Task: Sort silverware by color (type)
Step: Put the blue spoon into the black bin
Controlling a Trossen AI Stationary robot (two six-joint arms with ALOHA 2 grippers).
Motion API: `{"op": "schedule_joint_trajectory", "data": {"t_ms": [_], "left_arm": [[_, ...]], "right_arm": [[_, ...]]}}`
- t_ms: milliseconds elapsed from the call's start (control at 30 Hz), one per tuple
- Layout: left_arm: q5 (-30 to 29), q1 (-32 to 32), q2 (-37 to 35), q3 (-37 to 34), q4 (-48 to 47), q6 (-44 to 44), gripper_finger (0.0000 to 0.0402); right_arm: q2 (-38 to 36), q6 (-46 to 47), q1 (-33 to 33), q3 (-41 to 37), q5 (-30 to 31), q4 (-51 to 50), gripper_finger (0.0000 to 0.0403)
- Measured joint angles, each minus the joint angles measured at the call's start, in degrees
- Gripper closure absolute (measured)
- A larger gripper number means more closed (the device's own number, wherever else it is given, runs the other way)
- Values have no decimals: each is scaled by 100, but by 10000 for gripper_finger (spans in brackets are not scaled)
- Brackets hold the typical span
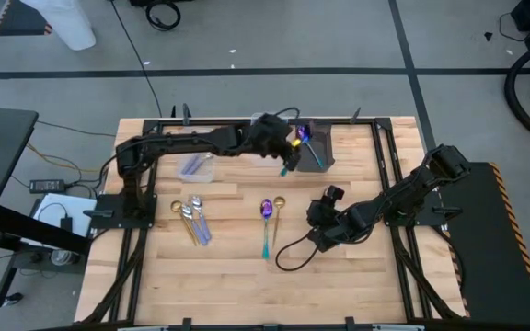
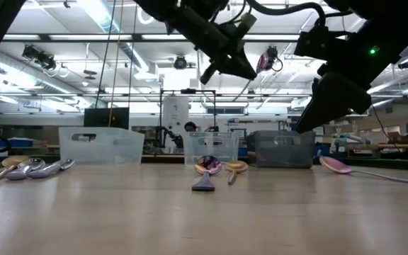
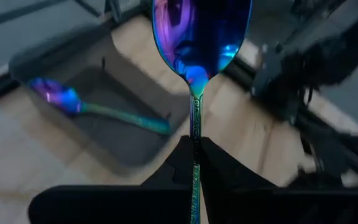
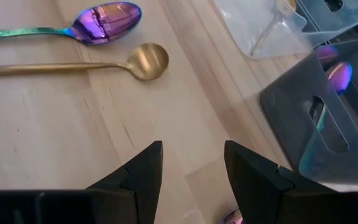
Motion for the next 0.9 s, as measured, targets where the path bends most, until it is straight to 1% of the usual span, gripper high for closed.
{"op": "schedule_joint_trajectory", "data": {"t_ms": [100, 300, 400, 500, 533, 600, 667, 800, 900], "left_arm": [[83, 188, 172, 0, 469, -2, 384], [112, 565, 573, -2, 1382, -129, 384], [123, 672, 860, -2, 2066, -339, 384], [147, 726, 1125, 17, 2703, -523, 384], [155, 727, 1203, 75, 2743, -567, 384], [181, 727, 1397, 295, 2670, -603, 384], [345, 688, 1604, 641, 2352, -525, 384], [436, 641, 1957, 1598, 965, -78, 384], [358, 635, 2150, 2023, 187, -9, 384]], "right_arm": [[0, 169, 0, 0, 2, -224, 220], [0, 1029, 93, 0, 56, -1103, 220], [0, 1535, 273, 0, 246, -1479, 220], [0, 1918, 481, 0, 518, -1642, 220], [0, 2000, 537, 0, 597, -1657, 220], [0, 2185, 623, 0, 680, -1641, 220], [0, 2356, 690, 0, 672, -1633, 220], [-2, 2627, 796, 0, 542, -1617, 220], [-2, 2726, 860, 0, 498, -1616, 220]]}}
